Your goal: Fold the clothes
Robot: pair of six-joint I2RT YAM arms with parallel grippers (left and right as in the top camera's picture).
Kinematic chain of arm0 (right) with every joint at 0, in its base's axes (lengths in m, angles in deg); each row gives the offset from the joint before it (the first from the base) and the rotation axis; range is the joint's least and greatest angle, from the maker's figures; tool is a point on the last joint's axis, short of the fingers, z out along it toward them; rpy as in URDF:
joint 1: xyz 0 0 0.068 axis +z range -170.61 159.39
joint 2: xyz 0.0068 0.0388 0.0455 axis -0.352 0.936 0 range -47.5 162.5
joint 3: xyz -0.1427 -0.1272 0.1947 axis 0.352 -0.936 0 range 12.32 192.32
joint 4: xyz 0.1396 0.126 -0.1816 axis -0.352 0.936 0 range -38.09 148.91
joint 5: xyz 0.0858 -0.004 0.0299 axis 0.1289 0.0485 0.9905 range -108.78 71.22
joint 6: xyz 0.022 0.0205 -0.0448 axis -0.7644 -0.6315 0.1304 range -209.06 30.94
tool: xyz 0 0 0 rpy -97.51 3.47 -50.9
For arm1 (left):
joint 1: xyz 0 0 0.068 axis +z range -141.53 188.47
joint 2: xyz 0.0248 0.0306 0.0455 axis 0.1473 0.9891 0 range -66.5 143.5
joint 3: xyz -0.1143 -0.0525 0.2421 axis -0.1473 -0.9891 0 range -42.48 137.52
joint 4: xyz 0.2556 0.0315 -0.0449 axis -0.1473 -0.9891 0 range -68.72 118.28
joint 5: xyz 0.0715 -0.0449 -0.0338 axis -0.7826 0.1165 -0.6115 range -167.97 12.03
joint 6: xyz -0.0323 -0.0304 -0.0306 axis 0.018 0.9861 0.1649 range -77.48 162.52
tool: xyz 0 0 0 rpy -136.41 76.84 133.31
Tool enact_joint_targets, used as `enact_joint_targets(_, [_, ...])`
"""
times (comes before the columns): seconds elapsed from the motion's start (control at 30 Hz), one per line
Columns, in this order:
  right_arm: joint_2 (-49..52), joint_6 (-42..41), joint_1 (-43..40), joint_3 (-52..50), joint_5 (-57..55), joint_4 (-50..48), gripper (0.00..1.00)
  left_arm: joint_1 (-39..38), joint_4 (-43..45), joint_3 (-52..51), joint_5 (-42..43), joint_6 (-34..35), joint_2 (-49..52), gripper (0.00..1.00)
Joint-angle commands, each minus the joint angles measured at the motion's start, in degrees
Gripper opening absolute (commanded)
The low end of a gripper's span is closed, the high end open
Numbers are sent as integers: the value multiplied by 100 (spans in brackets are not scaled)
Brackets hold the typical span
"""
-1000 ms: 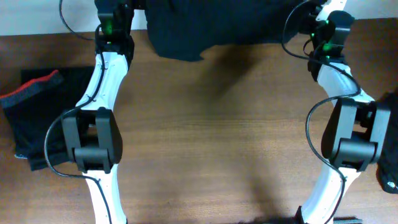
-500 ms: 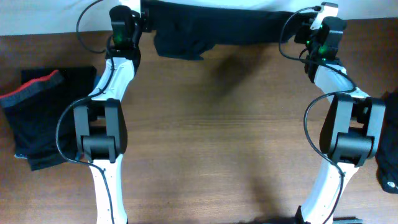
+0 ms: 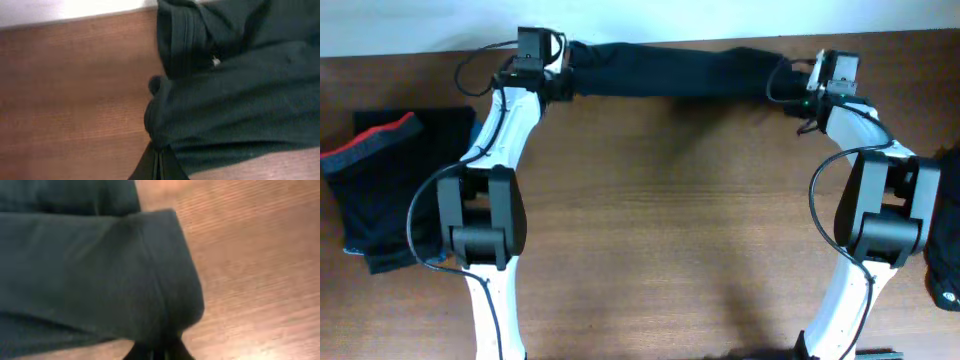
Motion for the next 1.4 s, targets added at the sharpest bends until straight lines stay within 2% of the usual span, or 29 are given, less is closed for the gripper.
enact_joint_targets(0.0, [-472,-20,-70,57,-157,684,4,50,-529,48,-149,-83,-503,0])
enact_joint_targets(0.37, [-767,-22,-70,57,-157,3213,4,50,-3447,48,-57,116,-1016,0])
enact_joint_targets(0.63, [-767,-24,-70,57,-155,4503,4,50,-4833,46,116,114,-1016,0])
enact_joint_targets(0.87, [-1143,-22,-63,111,-2,4756,4,50,-4900,142,177,109,-1307,0])
enact_joint_targets(1.1, [-3790,-22,-66,114,39,4968,4,50,-4725,352,179,111,-3329,0])
enact_joint_targets(1.13, [-4406,-24,-66,114,42,4983,4,50,-4756,352,205,111,-3773,0])
enact_joint_targets(1.3, [-5591,-22,-66,114,37,4916,4,50,-4870,352,350,114,-4822,0])
enact_joint_targets(1.37, [-5702,-22,-70,114,35,4767,4,50,-4723,352,348,116,-5193,0])
